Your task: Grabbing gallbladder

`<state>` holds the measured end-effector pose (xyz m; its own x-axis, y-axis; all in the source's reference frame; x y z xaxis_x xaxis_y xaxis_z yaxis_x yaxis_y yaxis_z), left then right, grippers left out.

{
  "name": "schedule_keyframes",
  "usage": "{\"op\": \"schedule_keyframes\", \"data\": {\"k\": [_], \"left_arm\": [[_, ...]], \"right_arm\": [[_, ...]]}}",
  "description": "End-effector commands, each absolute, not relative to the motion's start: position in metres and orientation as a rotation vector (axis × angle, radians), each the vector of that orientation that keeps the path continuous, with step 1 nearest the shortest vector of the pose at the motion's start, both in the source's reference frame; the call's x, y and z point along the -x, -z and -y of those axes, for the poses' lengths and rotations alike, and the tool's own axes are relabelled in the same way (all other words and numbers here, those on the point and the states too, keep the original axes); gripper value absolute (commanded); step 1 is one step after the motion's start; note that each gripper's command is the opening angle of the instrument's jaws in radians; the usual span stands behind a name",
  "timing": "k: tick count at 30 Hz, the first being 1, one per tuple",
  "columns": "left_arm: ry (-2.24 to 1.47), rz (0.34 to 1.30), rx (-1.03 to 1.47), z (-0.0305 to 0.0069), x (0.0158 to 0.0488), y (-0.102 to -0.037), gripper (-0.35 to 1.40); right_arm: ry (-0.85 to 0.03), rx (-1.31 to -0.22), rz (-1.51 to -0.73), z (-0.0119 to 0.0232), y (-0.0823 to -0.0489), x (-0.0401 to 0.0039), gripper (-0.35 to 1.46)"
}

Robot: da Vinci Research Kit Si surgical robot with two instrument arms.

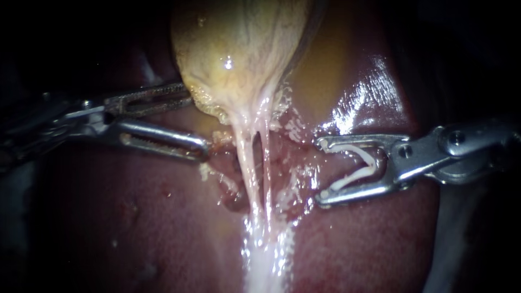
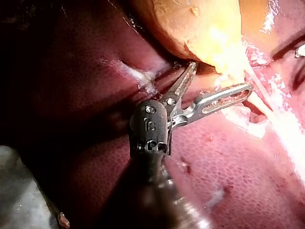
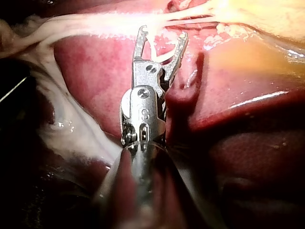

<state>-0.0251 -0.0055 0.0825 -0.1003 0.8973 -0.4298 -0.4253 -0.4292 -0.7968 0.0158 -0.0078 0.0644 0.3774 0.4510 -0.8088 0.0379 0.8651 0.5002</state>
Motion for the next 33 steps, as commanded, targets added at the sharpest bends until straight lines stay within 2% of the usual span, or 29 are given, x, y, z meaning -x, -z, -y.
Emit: {"op": "schedule_keyframes", "data": {"k": [1, 9, 16, 24, 33], "left_arm": [[-1.709, 0.606, 1.167, 0.0053, 0.0252, -0.0826, 0.83], [-1.651, 0.632, 1.142, 0.0042, 0.0255, -0.0834, 0.69], [-1.61, 0.649, 1.115, 0.0039, 0.0264, -0.0837, 0.42], [-1.587, 0.664, 1.1, 0.0041, 0.0259, -0.0837, 0.12], [-1.583, 0.672, 1.097, 0.0046, 0.025, -0.0828, -0.05]], "right_arm": [[-0.278, -0.483, -1.164, 0.0078, -0.0644, -0.0158, 0.49], [-0.278, -0.483, -1.164, 0.0078, -0.0645, -0.0159, 0.49], [-0.279, -0.482, -1.164, 0.0078, -0.0645, -0.0161, 0.49], [-0.279, -0.482, -1.164, 0.0078, -0.0645, -0.0161, 0.49], [-0.278, -0.483, -1.164, 0.0078, -0.0645, -0.0159, 0.49]]}}
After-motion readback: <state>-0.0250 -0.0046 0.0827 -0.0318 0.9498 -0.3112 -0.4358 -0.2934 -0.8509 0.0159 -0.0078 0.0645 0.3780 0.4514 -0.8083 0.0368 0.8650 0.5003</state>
